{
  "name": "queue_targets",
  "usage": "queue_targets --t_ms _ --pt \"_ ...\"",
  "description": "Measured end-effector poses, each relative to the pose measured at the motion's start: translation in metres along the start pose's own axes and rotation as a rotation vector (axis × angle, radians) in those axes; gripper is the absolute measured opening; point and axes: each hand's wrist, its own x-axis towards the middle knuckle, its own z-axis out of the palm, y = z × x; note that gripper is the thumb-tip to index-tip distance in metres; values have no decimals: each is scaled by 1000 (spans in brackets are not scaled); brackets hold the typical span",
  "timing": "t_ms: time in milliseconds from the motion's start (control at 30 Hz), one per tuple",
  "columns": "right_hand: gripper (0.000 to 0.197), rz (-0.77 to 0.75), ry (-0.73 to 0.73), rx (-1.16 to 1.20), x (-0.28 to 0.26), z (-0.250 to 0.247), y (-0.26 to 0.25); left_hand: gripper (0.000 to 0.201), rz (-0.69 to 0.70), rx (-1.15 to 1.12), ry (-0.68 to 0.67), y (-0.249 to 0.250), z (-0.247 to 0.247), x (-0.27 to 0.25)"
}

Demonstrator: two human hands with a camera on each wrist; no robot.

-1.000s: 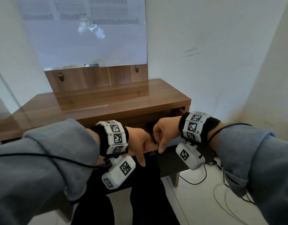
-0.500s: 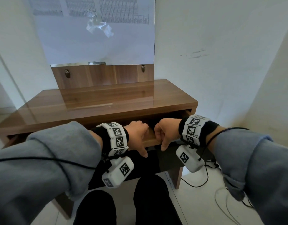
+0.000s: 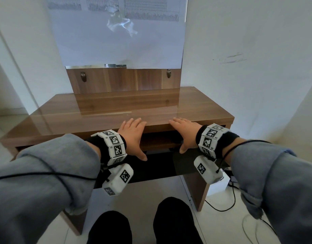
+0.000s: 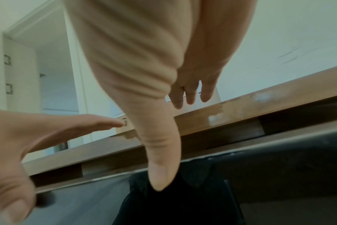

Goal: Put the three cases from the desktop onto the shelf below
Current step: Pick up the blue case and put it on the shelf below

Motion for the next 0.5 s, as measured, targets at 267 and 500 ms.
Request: queue_targets --t_ms 267,500 --pt "92 19 36 -80 30 -1 -9 118 -60 5 -111 -38 -8 10" --pt "40 56 215 -179 44 3 -13 81 -26 156 32 -39 -8 19"
